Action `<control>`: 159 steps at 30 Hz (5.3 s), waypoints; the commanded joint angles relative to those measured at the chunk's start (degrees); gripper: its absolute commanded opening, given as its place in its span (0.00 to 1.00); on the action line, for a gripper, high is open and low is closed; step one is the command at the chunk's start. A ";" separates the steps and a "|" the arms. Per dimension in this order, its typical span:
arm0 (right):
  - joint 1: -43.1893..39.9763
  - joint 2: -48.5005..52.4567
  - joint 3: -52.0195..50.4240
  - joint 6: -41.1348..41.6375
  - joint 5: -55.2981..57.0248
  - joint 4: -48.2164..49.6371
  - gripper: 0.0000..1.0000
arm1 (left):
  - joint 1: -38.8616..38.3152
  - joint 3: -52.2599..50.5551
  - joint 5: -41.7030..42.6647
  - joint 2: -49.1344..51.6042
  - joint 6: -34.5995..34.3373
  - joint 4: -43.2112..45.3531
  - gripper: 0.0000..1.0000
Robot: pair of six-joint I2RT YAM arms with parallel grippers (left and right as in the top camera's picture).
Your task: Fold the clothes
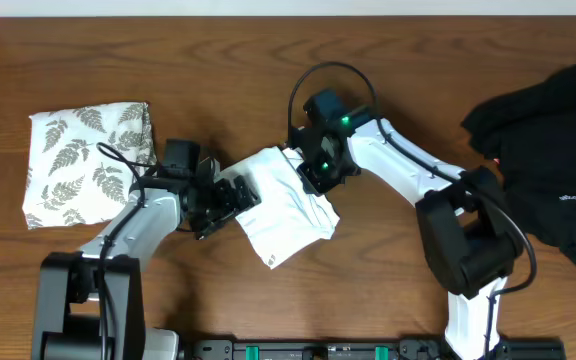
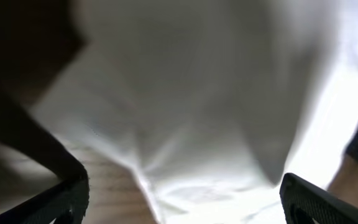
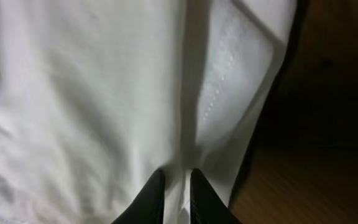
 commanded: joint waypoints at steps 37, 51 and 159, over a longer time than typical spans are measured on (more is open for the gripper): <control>0.94 3.08 0.26 -0.15 -0.50 0.35 0.13 | -6.73 -1.44 1.22 8.11 -4.87 -3.26 0.06; -0.15 1.95 0.59 -0.15 0.33 -1.53 0.12 | -4.96 3.69 -9.38 5.25 -3.65 -11.34 0.06; -7.78 -23.52 0.90 -0.13 6.71 -12.83 0.12 | 35.01 40.41 -26.51 8.85 28.70 -23.17 0.98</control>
